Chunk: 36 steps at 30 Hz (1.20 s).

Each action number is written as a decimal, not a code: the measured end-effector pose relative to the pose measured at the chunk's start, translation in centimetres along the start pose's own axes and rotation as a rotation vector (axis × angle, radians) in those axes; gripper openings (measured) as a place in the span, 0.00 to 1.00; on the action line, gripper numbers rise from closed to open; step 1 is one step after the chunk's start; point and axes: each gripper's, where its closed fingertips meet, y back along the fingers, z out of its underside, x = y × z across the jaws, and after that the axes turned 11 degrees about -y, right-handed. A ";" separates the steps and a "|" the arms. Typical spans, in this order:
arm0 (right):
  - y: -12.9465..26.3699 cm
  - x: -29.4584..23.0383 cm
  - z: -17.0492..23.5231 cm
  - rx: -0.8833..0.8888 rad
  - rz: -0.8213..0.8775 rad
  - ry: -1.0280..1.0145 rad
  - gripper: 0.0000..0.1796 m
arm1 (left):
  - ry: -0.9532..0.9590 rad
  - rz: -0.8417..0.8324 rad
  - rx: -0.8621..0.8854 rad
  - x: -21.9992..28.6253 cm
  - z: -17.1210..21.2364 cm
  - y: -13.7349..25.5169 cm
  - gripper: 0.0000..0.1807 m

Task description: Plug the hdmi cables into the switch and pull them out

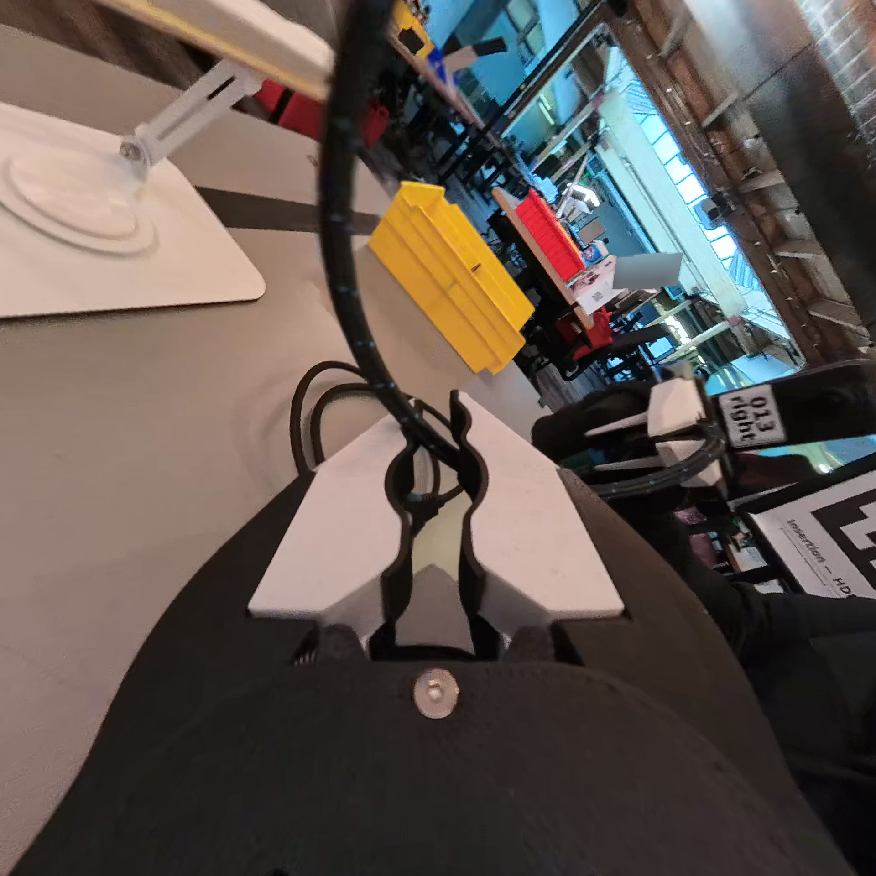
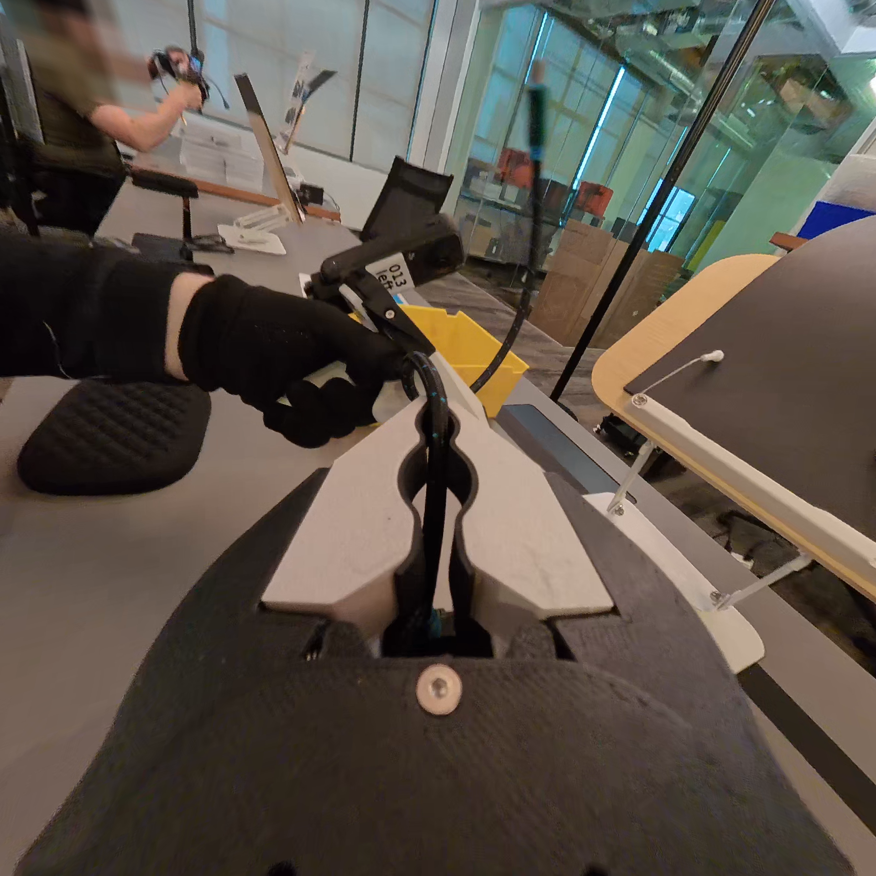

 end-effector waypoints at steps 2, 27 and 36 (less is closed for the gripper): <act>0.0 0.4 0.9 -0.049 0.009 -0.003 0.00 | 0.009 -0.038 -0.014 -0.8 0.5 0.0 0.07; 0.0 1.8 6.9 -0.298 -0.001 -0.066 0.00 | -0.031 -0.241 -0.223 -3.2 6.2 3.0 0.26; 0.2 1.2 9.0 -0.374 -0.061 -0.070 0.00 | -0.095 -0.368 -0.272 -4.8 7.5 4.3 0.41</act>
